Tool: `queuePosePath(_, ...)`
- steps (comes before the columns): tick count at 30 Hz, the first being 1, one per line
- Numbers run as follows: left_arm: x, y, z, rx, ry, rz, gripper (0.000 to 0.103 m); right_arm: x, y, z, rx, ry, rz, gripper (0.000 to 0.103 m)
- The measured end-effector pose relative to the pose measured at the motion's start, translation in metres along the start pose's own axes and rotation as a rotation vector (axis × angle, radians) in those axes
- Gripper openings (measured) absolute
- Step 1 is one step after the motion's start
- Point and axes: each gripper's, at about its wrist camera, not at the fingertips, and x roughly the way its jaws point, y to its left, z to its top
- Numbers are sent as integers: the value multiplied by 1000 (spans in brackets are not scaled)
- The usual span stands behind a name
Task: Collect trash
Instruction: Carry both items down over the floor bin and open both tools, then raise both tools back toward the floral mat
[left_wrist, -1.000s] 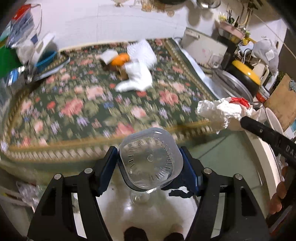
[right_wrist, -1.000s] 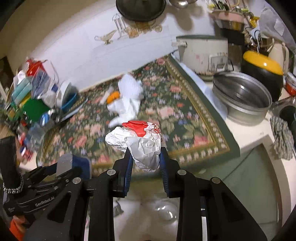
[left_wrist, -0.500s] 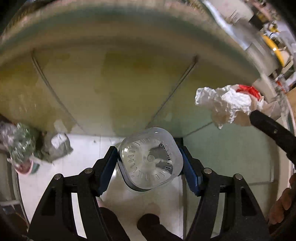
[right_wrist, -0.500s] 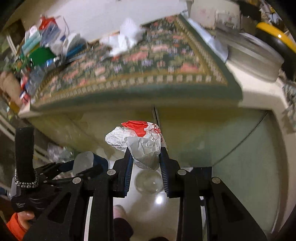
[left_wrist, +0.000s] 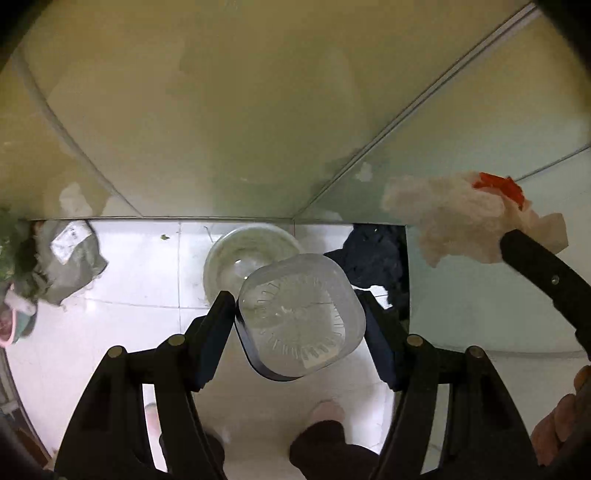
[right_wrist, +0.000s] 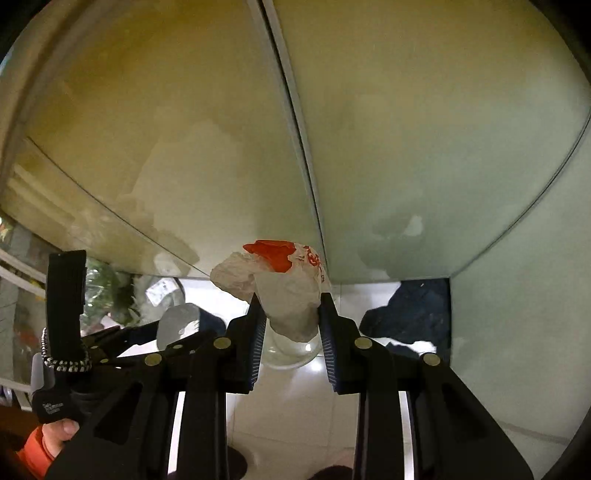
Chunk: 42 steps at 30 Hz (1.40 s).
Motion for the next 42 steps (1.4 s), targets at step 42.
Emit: queuePosePath(42, -415, -33, 42, 179, -427, 78, 71, -272, 126, 83, -18, -225, -39, 45)
